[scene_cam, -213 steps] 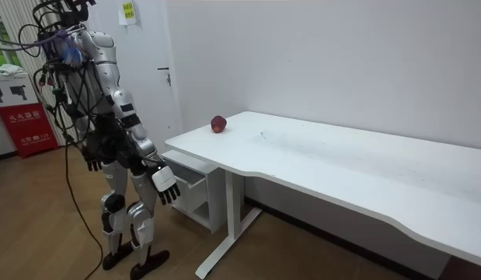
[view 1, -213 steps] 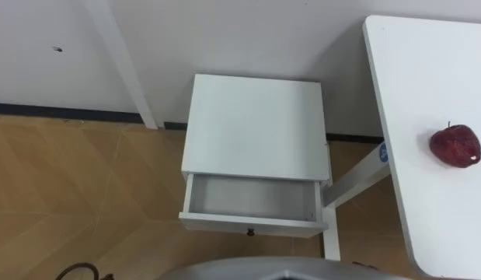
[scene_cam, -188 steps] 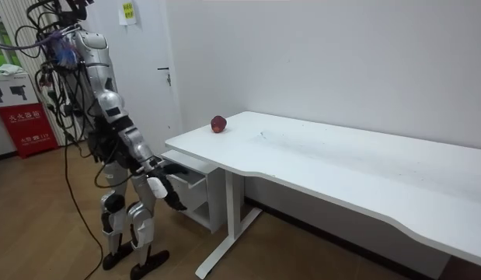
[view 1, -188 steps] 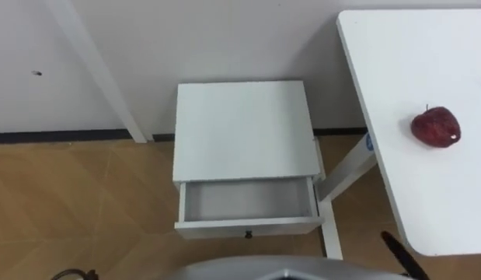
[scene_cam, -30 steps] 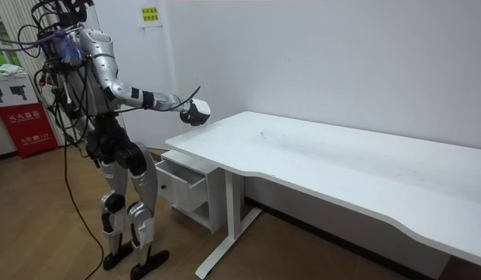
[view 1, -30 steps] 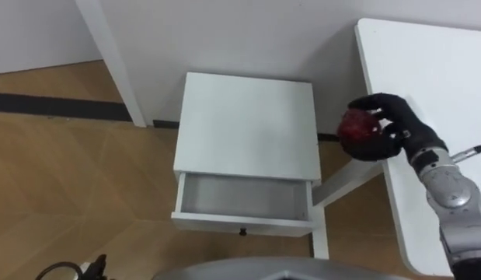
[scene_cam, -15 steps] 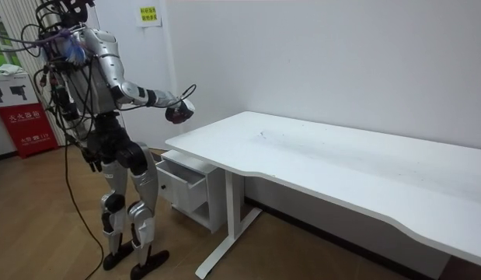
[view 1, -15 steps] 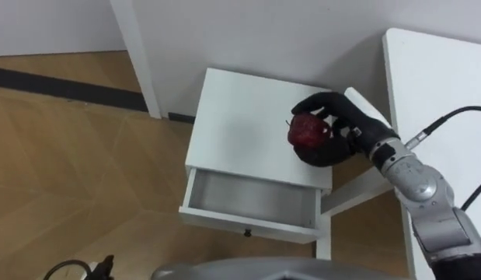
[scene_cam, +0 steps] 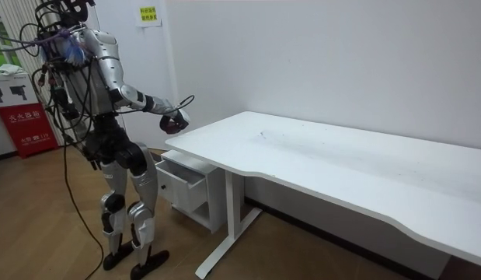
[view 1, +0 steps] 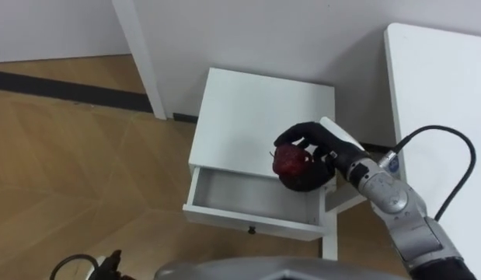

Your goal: Put apple and close drawer

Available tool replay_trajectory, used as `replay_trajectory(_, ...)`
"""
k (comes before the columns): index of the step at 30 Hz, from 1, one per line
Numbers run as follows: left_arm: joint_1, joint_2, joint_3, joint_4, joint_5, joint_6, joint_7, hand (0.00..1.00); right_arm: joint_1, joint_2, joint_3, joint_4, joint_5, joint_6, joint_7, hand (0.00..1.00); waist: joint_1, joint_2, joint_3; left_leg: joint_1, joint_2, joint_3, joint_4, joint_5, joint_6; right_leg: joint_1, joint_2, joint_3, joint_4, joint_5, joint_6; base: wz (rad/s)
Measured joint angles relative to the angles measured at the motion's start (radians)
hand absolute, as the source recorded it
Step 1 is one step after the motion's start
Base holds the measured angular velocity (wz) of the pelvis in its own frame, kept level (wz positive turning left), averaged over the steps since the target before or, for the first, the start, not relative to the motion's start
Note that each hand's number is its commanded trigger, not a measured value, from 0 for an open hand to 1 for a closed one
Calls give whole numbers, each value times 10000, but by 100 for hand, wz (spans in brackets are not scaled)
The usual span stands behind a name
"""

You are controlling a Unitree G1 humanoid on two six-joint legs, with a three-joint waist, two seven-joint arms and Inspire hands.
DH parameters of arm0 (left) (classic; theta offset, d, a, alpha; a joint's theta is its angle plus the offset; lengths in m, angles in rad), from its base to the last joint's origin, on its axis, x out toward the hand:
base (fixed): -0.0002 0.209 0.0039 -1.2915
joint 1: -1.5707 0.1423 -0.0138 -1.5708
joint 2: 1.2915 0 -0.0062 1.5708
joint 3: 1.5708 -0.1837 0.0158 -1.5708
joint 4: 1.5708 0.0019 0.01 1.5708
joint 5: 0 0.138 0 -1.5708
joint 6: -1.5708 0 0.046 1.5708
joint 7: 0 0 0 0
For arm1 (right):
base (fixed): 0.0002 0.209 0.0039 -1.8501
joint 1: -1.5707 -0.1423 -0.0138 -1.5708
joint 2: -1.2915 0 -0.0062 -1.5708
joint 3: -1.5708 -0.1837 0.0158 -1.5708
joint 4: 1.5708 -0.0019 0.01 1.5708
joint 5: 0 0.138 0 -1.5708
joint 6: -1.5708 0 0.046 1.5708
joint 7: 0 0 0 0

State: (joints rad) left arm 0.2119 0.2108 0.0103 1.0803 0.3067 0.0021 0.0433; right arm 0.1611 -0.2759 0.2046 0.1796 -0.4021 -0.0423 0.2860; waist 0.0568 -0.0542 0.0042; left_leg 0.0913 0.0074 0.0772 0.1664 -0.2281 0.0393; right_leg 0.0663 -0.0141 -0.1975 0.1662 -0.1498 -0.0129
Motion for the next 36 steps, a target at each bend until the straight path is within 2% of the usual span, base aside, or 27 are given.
replay_trajectory(8,-19,0,3,0,-1,-1,2,0,165,19,3,191,-368,-4,101,0,14,31,-27,8,0,8,53,1,1,8,-3,1,-4,0,0,0)
replay_trajectory(25,-20,-4,6,2,1,-1,-21,0,199,42,11,405,-370,-4,345,0,8,62,-16,1,1,5,10,0,0,13,-4,-3,1,0,0,0)
replay_trajectory(33,157,-6,18,14,17,43,-3,0,201,101,5,937,-375,-8,239,0,-26,71,-3,-2,-1,-8,1,0,-1,14,2,-4,-10,0,0,0)
replay_trajectory(36,290,-13,53,1,99,53,150,0,196,202,-71,1901,-237,-278,-200,0,-207,29,-28,0,-30,-156,18,0,0,101,-23,-112,-51,-1,1,12)
